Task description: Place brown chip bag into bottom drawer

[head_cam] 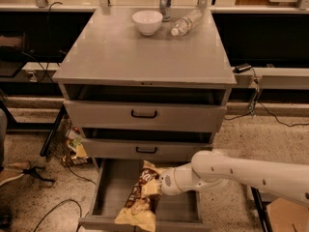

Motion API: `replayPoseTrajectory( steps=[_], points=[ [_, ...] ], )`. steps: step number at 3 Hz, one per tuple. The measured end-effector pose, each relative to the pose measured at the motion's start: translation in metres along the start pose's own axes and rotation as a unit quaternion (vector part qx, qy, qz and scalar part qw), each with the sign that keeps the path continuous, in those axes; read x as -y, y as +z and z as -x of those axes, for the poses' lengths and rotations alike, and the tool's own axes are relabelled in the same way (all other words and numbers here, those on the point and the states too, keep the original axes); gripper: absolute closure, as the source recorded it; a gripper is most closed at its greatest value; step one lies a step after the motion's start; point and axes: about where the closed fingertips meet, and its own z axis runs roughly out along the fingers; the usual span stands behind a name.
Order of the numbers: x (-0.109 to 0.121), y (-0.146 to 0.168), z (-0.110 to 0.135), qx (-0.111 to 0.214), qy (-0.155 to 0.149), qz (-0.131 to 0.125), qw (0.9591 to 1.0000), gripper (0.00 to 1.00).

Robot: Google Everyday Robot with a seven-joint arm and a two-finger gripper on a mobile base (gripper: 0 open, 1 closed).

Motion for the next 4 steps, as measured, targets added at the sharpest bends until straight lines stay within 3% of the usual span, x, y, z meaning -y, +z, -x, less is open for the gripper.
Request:
replayPoseTrajectory(
  steps=[1,2,3,4],
  points=[
    [0.054,0.021,0.010,0.039,0.031,0.008,0.9987,1.00],
    [0.105,0.059,0.023,0.070,0.067,0.031,0.9948,1.00],
    [0.147,0.110,0.020,0.067,0.117,0.053,0.9894,0.81],
    [0.170,0.145,0.013,0.061,0.158,0.068,0.9832,0.57]
  ],
)
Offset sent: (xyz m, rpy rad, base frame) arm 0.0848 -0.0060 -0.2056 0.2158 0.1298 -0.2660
